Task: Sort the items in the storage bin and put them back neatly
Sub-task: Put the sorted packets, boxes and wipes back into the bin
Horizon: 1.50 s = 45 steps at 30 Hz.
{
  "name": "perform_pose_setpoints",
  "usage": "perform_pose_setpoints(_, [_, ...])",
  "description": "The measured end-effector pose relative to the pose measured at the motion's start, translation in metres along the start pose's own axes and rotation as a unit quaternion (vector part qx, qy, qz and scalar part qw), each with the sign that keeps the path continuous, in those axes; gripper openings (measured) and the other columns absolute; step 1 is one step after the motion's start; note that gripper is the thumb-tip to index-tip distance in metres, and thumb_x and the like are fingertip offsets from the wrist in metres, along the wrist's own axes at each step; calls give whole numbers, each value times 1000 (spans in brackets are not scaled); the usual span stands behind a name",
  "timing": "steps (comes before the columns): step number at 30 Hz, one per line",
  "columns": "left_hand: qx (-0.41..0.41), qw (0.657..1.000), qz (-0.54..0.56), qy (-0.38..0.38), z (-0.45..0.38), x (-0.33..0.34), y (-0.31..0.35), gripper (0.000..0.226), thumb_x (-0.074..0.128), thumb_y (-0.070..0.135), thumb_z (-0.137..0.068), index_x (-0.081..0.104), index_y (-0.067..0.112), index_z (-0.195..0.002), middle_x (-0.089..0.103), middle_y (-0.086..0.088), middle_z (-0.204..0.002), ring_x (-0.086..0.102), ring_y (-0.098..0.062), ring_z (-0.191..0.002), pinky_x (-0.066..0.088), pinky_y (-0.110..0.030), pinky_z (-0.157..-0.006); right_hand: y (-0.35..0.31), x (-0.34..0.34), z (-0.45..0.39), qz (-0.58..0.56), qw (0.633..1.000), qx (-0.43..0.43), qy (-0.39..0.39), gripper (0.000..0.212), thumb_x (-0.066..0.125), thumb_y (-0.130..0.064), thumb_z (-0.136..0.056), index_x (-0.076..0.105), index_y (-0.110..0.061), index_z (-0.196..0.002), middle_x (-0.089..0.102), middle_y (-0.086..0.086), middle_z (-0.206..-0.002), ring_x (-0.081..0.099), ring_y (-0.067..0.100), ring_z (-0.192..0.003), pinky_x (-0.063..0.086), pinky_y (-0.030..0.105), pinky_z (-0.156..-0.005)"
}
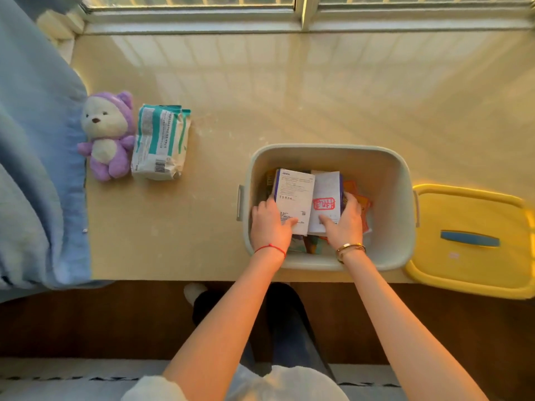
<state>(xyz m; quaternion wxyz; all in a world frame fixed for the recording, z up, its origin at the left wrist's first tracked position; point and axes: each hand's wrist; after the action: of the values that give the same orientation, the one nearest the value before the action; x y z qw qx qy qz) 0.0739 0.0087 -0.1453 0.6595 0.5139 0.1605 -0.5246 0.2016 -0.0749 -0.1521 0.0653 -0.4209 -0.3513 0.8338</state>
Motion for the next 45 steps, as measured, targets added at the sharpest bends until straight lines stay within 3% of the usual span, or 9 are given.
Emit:
perform_pose_setpoints(7, [-56,998,-17,-11,-7,8,0,75,57,19,-92,12,7,-151,44,-12,-141,45,-27,-129,42,-37,-102,14,5,-9,135,990,-22,-32,68,63,-32,-85,31,-9,-141,41,15,-135,37,32,-124,30,40,-105])
perform_pose_setpoints(10, [-27,999,-19,-13,-3,3,1,78,58,22,-92,10,9,-152,39,-9,-146,40,-23,-134,38,-34,-106,15,-1,-8,171,983,-58,-11,68,62,-34,-86,33,-7,-141,42,16,-135,36,32,-124,31,43,-107])
perform_pose_setpoints(19, [163,984,14,75,30,-67,-15,47,57,23,-92,46,20,-137,52,5,-133,48,-8,-123,45,-24,-100,-43,-4,19,121,963,-235,45,46,62,-25,-88,50,-7,-129,54,10,-123,45,25,-117,37,34,-101])
perform_pose_setpoints(23, [166,978,17,126,17,-110,-51,37,58,23,-91,55,18,-128,59,3,-123,55,-11,-114,48,-28,-97,-88,19,28,114,953,-279,28,42,61,-23,-88,52,-9,-126,56,8,-120,46,24,-116,39,36,-102])
perform_pose_setpoints(27, [130,978,31,162,-15,-150,-104,36,62,19,-88,58,15,-124,62,-2,-118,59,-18,-109,48,-37,-97,-136,59,33,97,949,-300,2,40,63,-22,-87,54,-8,-123,58,7,-117,48,23,-112,33,26,-101])
perform_pose_setpoints(30, [100,977,34,184,-42,-180,-150,35,62,18,-88,59,14,-123,62,-4,-117,59,-20,-109,47,-35,-98,-171,102,32,71,954,-292,-25,39,63,-26,-87,54,-10,-122,57,5,-115,51,20,-110,36,24,-99])
perform_pose_setpoints(33, [62,978,45,196,-69,-208,-191,34,61,18,-88,59,14,-122,63,-3,-117,59,-20,-107,47,-34,-95,-205,154,25,37,965,-253,-50,45,64,-34,-86,53,-11,-123,57,5,-116,53,20,-108,47,38,-93])
perform_pose_setpoints(40, [45,980,64,184,-129,-245,-258,31,64,12,-82,63,6,-113,67,-9,-103,62,-26,-97,47,-34,-88,-269,270,-14,44,987,-95,-119,80,70,-48,-76,38,-3,-133,47,11,-129,47,25,-120,42,37,-101])
perform_pose_setpoints(45, [53,983,74,157,-154,-247,-275,28,66,12,-82,63,7,-109,67,-8,-100,62,-26,-94,43,-28,-84,-279,316,-29,17,997,-25,-70,90,81,-52,-60,39,-4,-125,49,11,-122,52,27,-111,48,41,-93])
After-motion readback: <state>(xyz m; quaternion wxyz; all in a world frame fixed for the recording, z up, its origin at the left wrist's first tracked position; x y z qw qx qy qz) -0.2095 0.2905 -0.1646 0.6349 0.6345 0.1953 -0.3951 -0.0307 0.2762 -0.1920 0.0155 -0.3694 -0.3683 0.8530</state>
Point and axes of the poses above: each hand's wrist, its own z-axis away from the middle knuckle, its own x-axis out of the palm, y = z × x
